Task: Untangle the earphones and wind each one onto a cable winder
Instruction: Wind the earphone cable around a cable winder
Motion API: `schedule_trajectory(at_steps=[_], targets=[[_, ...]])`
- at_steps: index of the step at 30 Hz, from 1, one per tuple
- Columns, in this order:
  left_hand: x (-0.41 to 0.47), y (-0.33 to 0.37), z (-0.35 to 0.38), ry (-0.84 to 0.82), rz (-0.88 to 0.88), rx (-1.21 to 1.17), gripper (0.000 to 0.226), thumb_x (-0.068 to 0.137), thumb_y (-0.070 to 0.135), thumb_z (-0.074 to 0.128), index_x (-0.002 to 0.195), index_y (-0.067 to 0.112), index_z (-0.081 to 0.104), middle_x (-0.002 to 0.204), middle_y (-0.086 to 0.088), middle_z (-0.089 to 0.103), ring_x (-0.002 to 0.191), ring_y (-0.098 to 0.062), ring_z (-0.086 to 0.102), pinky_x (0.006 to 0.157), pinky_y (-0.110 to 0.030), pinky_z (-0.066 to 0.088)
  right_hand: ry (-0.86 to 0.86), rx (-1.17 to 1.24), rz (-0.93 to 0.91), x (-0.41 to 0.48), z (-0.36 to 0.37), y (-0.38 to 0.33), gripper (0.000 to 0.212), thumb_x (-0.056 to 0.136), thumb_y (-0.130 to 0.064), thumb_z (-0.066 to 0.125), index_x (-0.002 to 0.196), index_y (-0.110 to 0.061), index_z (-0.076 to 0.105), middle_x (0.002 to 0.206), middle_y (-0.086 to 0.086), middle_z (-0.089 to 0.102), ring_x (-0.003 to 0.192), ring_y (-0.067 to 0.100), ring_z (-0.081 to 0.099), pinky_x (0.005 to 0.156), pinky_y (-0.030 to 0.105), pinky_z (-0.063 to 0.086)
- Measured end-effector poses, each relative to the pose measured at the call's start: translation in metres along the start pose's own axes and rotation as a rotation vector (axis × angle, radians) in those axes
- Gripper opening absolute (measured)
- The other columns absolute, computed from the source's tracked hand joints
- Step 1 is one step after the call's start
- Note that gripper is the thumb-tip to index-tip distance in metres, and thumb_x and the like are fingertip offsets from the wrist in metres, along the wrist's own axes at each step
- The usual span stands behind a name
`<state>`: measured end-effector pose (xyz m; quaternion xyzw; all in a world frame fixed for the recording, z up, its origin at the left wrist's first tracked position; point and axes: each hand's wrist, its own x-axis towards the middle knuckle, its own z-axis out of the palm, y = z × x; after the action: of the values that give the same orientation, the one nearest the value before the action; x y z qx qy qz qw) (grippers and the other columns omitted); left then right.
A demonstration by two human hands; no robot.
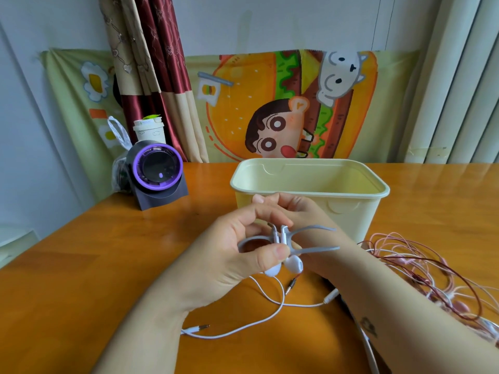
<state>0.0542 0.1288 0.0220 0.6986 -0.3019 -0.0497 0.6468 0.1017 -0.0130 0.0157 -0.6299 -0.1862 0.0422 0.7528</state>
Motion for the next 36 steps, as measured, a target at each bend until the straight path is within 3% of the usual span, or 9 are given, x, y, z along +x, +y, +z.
schedule_trajectory(at_steps=[4,10,13,16,18,21,28,32,36], targets=[[0.0,-0.004,0.009,-0.083,-0.03,0.021,0.025,0.072,0.03,0.07,0.095,0.039,0.065,0.086,0.011,0.069,0.087,-0.002,0.065,0.075,-0.013,0.046,0.096,-0.181,-0.061,0.0,0.002,0.002,0.029,0.061,-0.041,0.07,0.058,-0.015,0.057,0.053,0.0,0.053,0.05,0.011,0.05,0.055,0.022,0.045],[0.001,-0.004,0.008,-0.063,-0.007,0.014,0.028,0.071,0.03,0.071,0.097,0.038,0.065,0.095,0.012,0.07,0.094,-0.007,0.067,0.081,-0.016,0.048,0.057,-0.229,-0.087,0.008,-0.005,0.006,0.029,0.084,-0.02,0.066,0.059,-0.012,0.054,0.045,-0.013,0.051,0.043,-0.001,0.047,0.053,0.015,0.04],[0.001,-0.002,-0.001,0.002,0.013,-0.015,0.029,0.07,0.027,0.074,0.097,0.031,0.065,0.096,0.005,0.072,0.09,-0.008,0.067,0.079,-0.017,0.05,0.065,-0.23,-0.055,0.011,-0.006,0.011,0.034,0.079,-0.04,0.065,0.059,-0.014,0.064,0.058,-0.003,0.059,0.058,0.007,0.055,0.065,0.024,0.045],[0.002,-0.004,-0.006,0.084,0.018,-0.01,0.038,0.068,0.023,0.076,0.103,0.024,0.062,0.091,0.0,0.075,0.084,-0.006,0.068,0.074,-0.015,0.05,0.135,-0.29,-0.056,0.007,-0.006,0.014,0.086,0.069,-0.068,0.066,0.083,0.016,0.056,0.068,0.025,0.052,0.072,0.021,0.048,0.069,0.039,0.043],[0.002,-0.006,-0.008,0.102,0.028,0.008,0.038,0.067,0.029,0.074,0.104,0.026,0.064,0.095,0.001,0.075,0.087,-0.008,0.069,0.076,-0.015,0.05,0.082,-0.328,-0.032,0.003,-0.008,0.015,0.075,0.072,-0.062,0.06,0.086,0.012,0.059,0.077,0.036,0.056,0.071,0.021,0.051,0.074,0.048,0.049],[0.002,-0.008,-0.011,0.146,0.049,0.105,0.035,0.069,0.035,0.071,0.103,0.03,0.068,0.102,0.005,0.074,0.095,-0.008,0.069,0.08,-0.015,0.05,-0.025,-0.214,0.063,-0.003,-0.015,0.017,0.021,0.086,-0.029,0.06,0.073,-0.016,0.071,0.068,0.001,0.067,0.067,0.006,0.061,0.069,0.027,0.053],[0.004,-0.014,-0.018,0.337,-0.041,0.27,0.02,0.077,0.038,0.076,0.096,0.033,0.073,0.096,0.015,0.074,0.093,-0.002,0.067,0.076,-0.008,0.047,-0.033,-0.668,0.031,-0.003,-0.008,0.006,0.049,0.088,-0.038,0.055,0.07,0.007,0.047,0.059,0.01,0.028,0.052,0.015,0.021,0.047,0.025,0.021],[0.003,-0.018,-0.024,0.404,-0.109,0.339,0.015,0.086,0.026,0.067,0.1,0.032,0.067,0.093,0.017,0.073,0.091,0.003,0.065,0.071,-0.006,0.046,-0.036,-0.793,-0.007,-0.005,-0.005,0.005,0.045,0.095,-0.028,0.048,0.061,0.003,0.047,0.058,0.01,0.028,0.046,0.011,0.019,0.043,0.02,0.019],[0.005,-0.022,-0.024,0.498,-0.152,0.006,0.023,0.078,0.033,0.075,0.098,0.024,0.07,0.085,0.007,0.071,0.072,-0.003,0.061,0.067,-0.019,0.046,-0.104,-0.789,0.015,-0.004,-0.001,0.006,0.043,0.1,-0.028,0.043,0.061,-0.013,0.054,0.038,-0.008,0.036,0.037,0.006,0.032,0.043,0.01,0.027]])
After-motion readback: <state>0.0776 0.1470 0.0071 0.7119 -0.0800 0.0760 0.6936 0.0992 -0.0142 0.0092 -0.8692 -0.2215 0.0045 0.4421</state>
